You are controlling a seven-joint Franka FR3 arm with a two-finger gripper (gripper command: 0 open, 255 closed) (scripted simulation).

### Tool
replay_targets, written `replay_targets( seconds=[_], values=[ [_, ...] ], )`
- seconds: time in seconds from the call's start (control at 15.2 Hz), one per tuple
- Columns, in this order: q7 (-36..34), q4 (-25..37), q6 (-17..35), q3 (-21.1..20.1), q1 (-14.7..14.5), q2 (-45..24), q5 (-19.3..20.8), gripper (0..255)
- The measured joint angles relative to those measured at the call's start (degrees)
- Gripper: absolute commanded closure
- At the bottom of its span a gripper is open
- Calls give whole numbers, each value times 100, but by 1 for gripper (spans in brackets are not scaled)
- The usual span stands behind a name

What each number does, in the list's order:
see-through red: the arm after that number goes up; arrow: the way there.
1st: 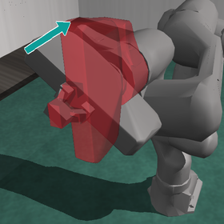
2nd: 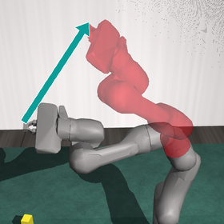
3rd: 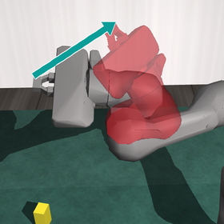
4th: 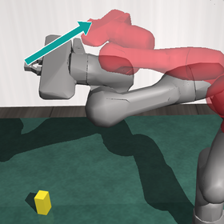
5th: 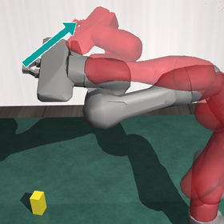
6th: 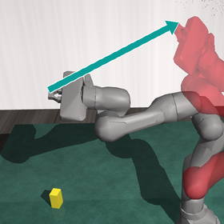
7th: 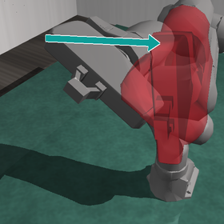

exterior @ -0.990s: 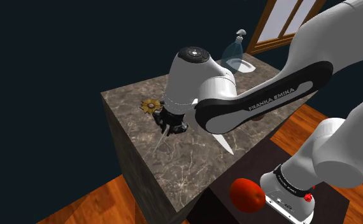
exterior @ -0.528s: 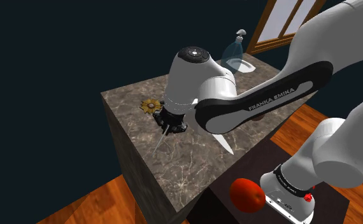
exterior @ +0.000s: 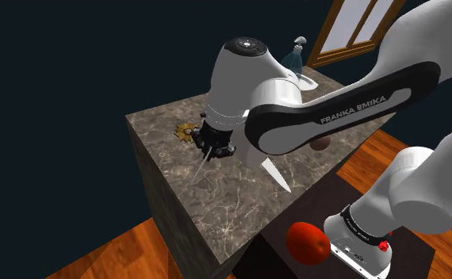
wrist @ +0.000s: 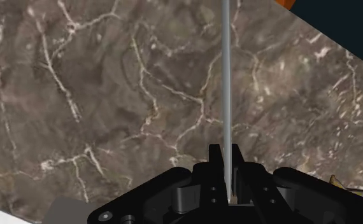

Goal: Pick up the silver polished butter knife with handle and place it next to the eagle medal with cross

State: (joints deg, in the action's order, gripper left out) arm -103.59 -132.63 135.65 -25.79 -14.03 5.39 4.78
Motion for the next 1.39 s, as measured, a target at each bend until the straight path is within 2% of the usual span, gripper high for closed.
replay_targets(
  seconds=[1.39],
  values=[
    [402,991,-1579,140,-46,660,-409,255]
  ],
)
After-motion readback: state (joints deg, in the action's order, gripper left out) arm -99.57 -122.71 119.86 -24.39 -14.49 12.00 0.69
